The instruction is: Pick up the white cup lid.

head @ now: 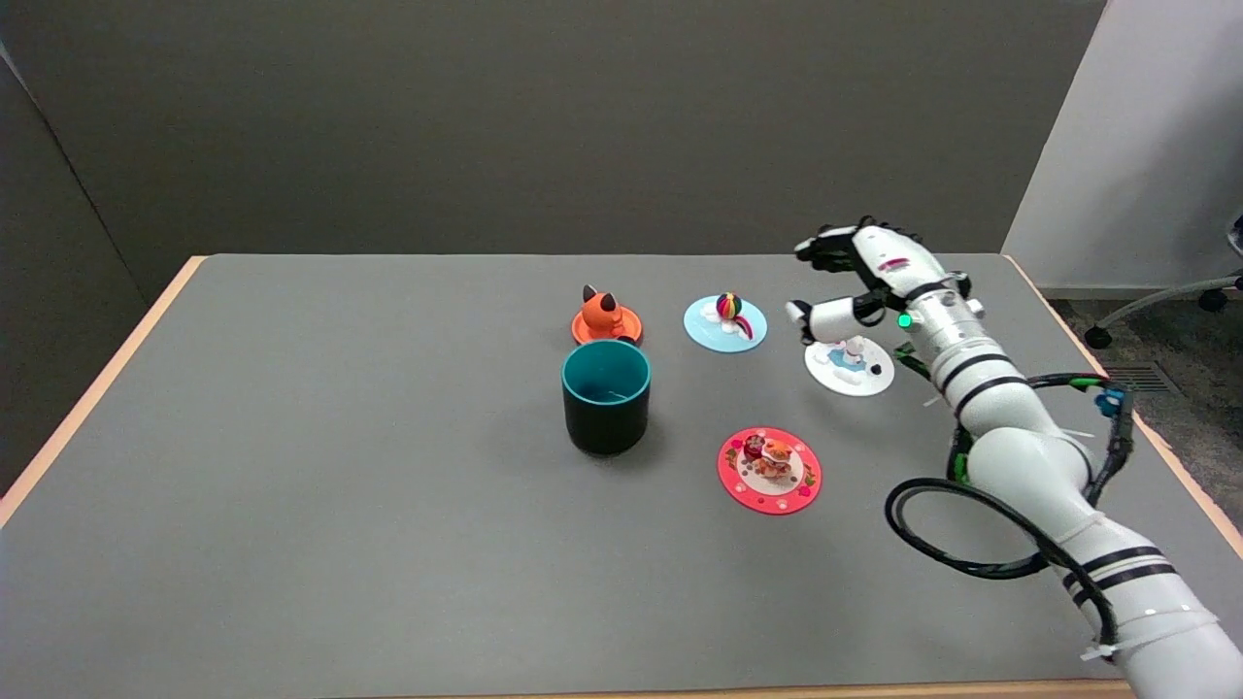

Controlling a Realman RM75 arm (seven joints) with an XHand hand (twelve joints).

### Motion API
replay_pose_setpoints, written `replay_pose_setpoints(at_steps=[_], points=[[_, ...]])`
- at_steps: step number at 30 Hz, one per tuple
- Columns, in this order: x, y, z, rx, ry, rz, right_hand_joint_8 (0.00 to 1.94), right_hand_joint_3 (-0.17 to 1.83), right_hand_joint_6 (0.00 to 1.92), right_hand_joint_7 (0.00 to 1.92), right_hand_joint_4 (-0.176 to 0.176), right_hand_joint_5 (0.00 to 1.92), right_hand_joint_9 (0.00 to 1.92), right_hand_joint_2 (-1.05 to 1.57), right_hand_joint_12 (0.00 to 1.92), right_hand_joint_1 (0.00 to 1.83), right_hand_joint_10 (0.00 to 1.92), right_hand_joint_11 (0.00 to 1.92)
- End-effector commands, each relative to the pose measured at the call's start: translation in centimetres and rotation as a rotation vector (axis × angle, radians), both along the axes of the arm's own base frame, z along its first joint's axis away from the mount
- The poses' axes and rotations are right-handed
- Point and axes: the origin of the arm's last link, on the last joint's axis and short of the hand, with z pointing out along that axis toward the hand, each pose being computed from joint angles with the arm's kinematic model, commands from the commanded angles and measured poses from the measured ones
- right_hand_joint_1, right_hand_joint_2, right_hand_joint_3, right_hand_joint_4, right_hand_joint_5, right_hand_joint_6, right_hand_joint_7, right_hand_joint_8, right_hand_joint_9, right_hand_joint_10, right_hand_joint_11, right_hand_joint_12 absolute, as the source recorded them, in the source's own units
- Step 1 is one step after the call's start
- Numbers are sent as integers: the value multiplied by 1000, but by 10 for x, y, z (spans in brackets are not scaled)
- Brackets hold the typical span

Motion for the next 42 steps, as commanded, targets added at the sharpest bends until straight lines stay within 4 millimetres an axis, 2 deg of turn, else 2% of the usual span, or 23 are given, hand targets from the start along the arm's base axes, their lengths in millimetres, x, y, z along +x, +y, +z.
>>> replay_pose_setpoints(at_steps=[1,9,15,16,18,24,30,42], points=[[-17,40,52,-153,-2,-78,204,934,216,781,6,720,729,472,502,820,204,533],[-32,42,53,-137,5,-143,206,923,227,799,12,736,747,490,508,828,205,538],[-37,26,44,-56,104,-220,196,960,239,787,19,745,697,478,469,874,197,477],[-38,23,42,-41,116,-230,190,988,258,773,18,735,688,485,500,827,204,451],[-41,19,39,-26,123,-242,194,982,225,754,14,728,680,461,424,876,197,467],[-46,8,38,-3,141,-271,199,993,215,742,4,694,669,449,379,878,199,463],[-42,3,41,-4,148,-266,199,991,215,740,1,693,664,456,358,874,199,454],[-36,6,56,-22,172,-273,200,983,219,744,1,712,669,487,346,868,199,461]])
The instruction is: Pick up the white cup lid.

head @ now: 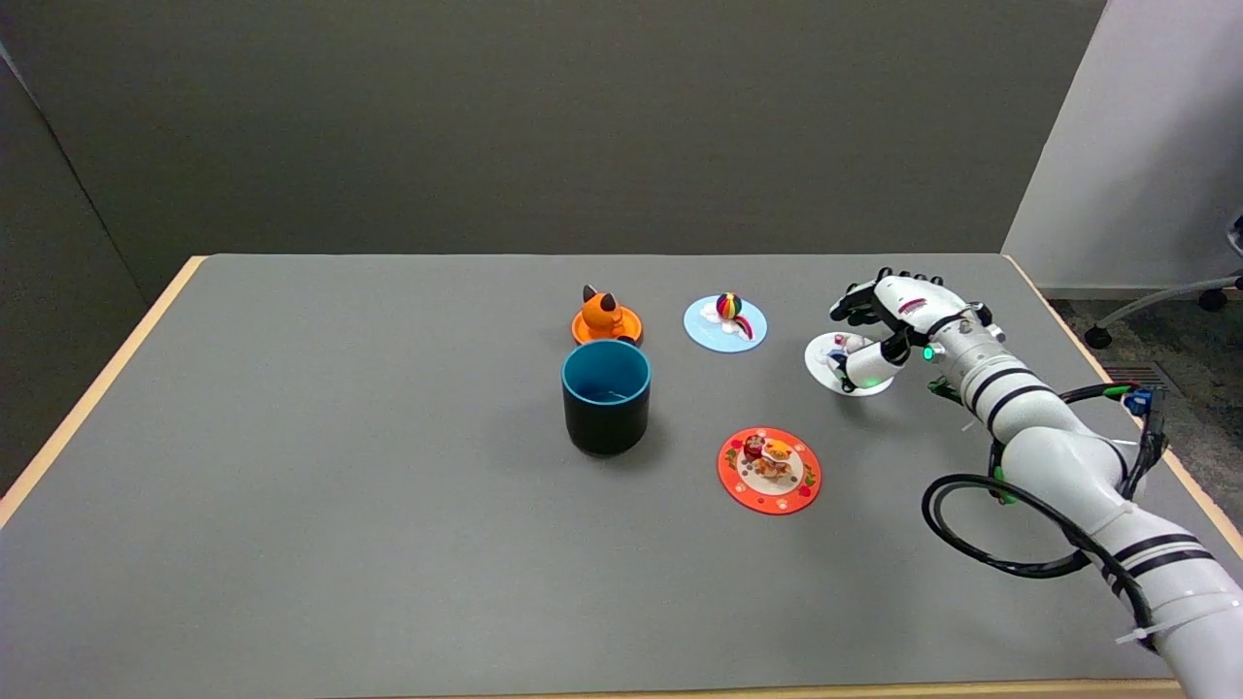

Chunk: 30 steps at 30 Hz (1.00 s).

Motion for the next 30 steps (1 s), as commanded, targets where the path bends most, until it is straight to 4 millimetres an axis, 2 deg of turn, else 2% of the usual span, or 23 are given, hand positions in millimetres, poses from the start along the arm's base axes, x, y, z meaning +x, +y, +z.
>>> replay_pose_setpoints(at_steps=[1,14,16,23,30], points=[[2,-3,14,7,47,-39,199,980,222,749,3,722,671,493,349,870,198,462],[-3,1,16,5,59,-65,202,994,304,812,15,772,689,552,416,822,196,441],[-3,1,16,4,59,-63,203,947,290,836,20,788,702,547,367,898,188,467],[-2,3,18,0,61,-61,239,862,305,886,21,811,715,599,322,909,202,494],[-4,5,18,-1,62,-61,450,813,339,845,10,846,772,631,318,948,239,513]])
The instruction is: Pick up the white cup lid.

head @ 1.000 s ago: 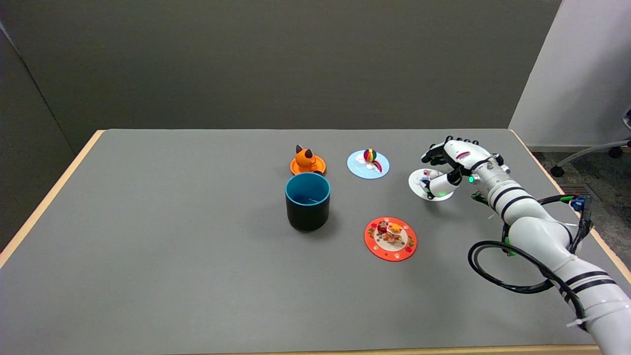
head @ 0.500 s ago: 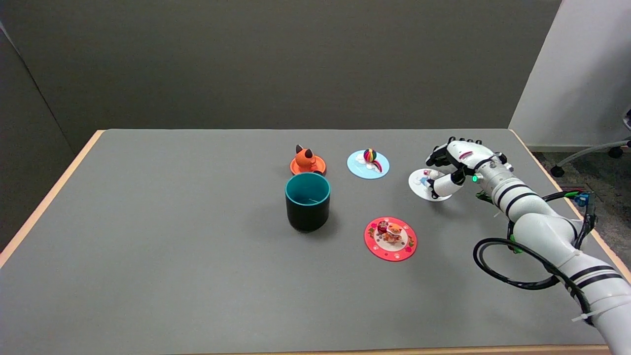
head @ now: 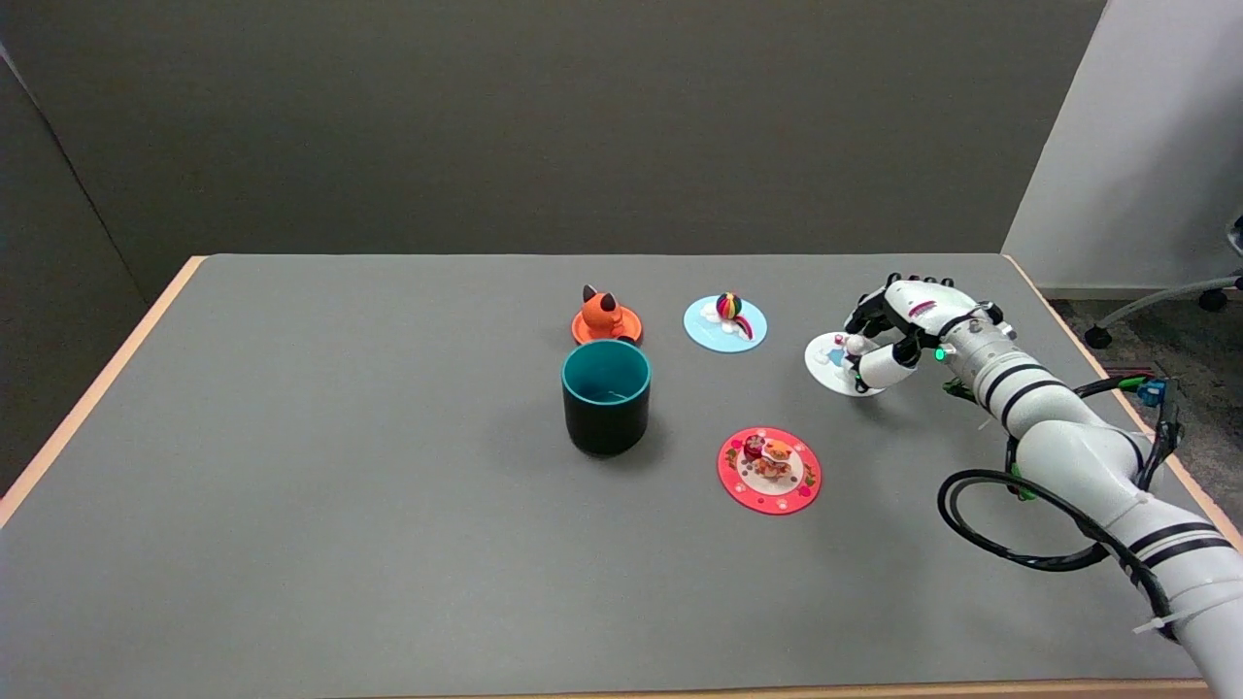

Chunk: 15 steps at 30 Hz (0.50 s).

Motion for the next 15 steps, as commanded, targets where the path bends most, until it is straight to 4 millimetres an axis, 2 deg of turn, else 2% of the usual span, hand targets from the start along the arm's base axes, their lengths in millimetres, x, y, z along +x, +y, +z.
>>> replay_pose_setpoints(at_steps=[1,8,12,15], points=[[-2,4,3,-5,8,-7,463,810,341,840,10,847,770,634,318,948,243,515],[-3,5,2,-5,9,-9,523,795,357,814,13,857,769,657,314,957,280,520],[-3,5,2,-6,9,-5,575,772,366,784,8,861,772,684,306,975,365,527],[-3,5,2,-7,10,-2,701,748,386,719,9,857,761,716,308,987,451,535]])
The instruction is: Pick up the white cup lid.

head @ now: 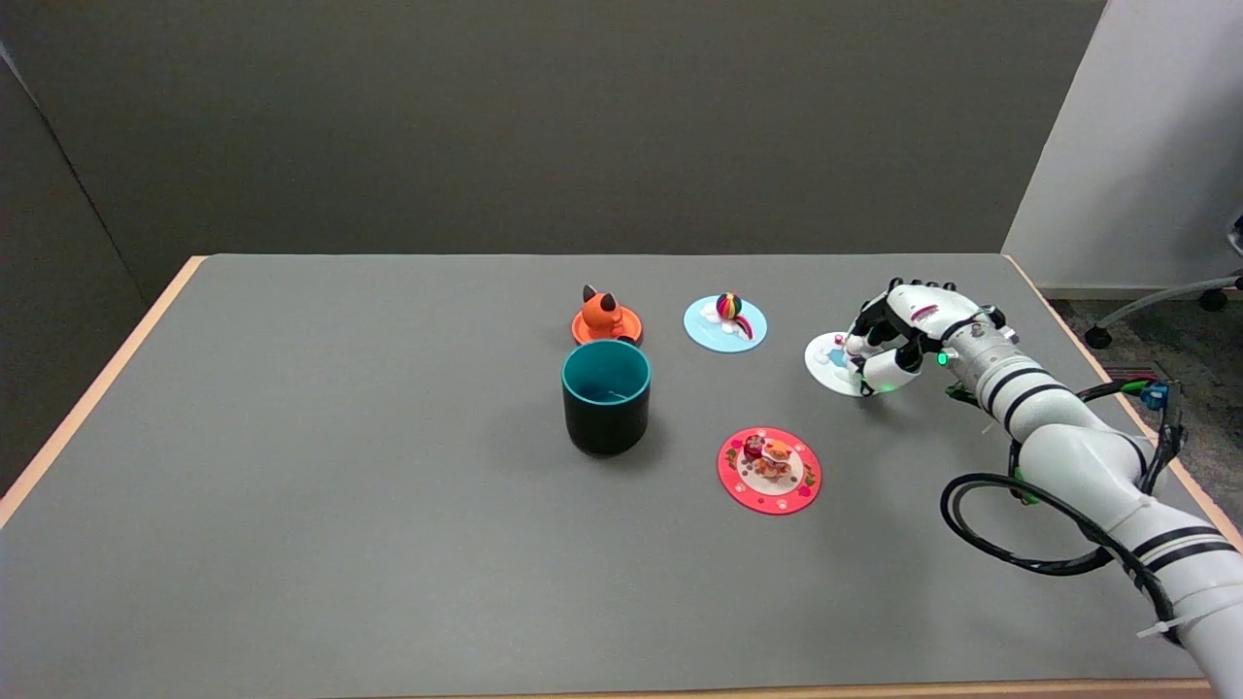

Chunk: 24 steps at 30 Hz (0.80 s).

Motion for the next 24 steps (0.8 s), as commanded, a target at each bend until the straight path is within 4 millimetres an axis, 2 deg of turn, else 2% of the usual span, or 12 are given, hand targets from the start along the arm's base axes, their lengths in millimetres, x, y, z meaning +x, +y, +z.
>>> replay_pose_setpoints(at_steps=[1,2,3,4,5,8,13,24], points=[[1,1,1,-4,8,11,727,743,398,707,11,855,758,721,308,988,465,538],[2,1,1,-4,8,13,775,735,415,686,14,850,751,730,309,990,494,541],[2,1,1,-4,9,14,877,317,1064,640,32,830,718,1020,372,1010,609,521],[2,1,1,-4,10,15,939,217,1231,613,33,824,700,1092,384,1015,654,521],[3,0,1,-4,11,17,977,227,1251,594,40,811,692,1094,365,1006,669,530],[4,-1,1,-3,10,22,1056,225,1362,511,49,736,634,1140,465,966,789,493],[5,-1,1,-5,10,26,1141,229,1440,410,47,685,587,1169,479,941,864,499],[11,-4,-3,12,6,39,1173,229,1466,397,36,666,570,1181,508,936,914,506]])
